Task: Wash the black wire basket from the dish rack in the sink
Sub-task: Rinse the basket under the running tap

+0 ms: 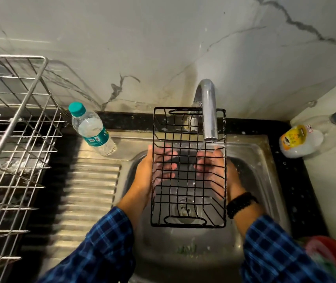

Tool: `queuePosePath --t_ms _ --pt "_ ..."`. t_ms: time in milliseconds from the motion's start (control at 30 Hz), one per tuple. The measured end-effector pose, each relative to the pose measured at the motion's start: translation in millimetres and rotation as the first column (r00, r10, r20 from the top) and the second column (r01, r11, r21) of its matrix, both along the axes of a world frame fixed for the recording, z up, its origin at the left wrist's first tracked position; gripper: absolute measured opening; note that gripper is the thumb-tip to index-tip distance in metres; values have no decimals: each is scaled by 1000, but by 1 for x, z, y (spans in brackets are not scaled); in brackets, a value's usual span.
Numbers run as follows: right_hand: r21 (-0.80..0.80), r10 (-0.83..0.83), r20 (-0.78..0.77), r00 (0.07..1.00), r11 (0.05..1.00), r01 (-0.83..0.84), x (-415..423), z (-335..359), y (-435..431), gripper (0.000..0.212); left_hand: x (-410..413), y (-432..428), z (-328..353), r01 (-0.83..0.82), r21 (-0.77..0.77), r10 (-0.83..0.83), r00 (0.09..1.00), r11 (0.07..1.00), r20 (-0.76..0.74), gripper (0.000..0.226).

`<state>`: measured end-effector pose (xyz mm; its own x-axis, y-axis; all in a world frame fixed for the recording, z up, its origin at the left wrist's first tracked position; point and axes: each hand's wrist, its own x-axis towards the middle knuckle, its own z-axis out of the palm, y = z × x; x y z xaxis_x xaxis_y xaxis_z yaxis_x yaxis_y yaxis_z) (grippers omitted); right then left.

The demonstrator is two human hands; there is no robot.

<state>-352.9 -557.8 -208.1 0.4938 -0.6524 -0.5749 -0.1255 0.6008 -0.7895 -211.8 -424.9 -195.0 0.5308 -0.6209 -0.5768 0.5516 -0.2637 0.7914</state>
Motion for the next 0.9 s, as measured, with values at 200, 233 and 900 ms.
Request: queuePosePath --t_ms 200,233,900 --pt "166 -118 37 992 980 110 -4 -20 -11 38 10 -1 -8 251 130 -239 966 959 -102 76" --pt "202 -131 83 988 973 112 -3 -21 -11 37 10 0 -8 266 122 -250 959 956 -131 81" --pt "420 121 63 991 897 -136 -22 1 -9 88 -26 1 -40 -59 -279 -37 944 958 -328 65"
